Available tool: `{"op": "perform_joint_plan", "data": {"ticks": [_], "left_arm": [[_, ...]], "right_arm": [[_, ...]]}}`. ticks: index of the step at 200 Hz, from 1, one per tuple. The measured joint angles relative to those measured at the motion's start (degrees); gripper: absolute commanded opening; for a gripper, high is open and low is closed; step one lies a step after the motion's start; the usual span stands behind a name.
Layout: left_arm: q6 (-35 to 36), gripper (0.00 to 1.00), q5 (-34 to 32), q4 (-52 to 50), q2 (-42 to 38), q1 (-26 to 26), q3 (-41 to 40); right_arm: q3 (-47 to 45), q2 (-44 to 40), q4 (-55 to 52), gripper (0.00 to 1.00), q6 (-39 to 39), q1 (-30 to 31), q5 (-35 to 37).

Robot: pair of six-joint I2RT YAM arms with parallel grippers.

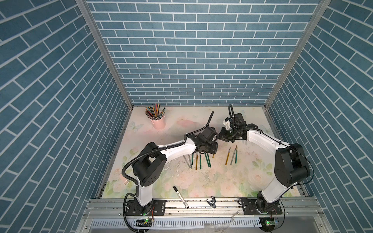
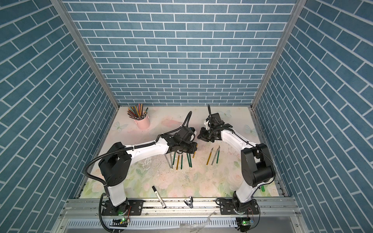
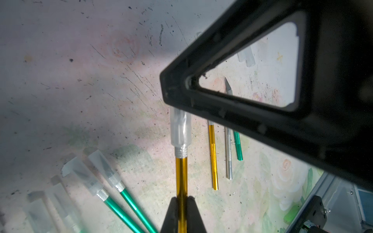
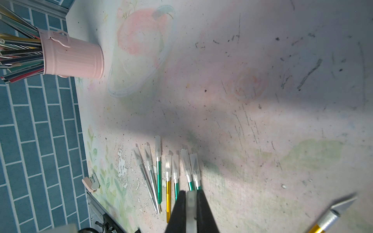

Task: Remove protective caps from carving knives
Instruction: Remove the protective sleeve from the carving knife.

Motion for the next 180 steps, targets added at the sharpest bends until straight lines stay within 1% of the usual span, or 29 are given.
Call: {"op": "perform_joint_plan", "data": {"ticks": [16, 92, 180], "left_arm": [[0.3, 0.03, -0.3, -0.3, 0.0, 0.0, 0.0], [1.4, 0.03, -2.2, -1.6, 0.0, -0.1, 0.6], [2.1, 0.03, -4.3, -0.9, 0.0, -0.1, 0.6]], "right_arm": [[0.1, 0.2, 0.0, 0.04, 0.3, 0.0, 0.0], [2.4, 2.0, -1.2, 0.0, 0.6, 0.2, 0.0], [8.1, 5.7, -5.4, 0.0, 0.3, 0.0, 0.0]]}}
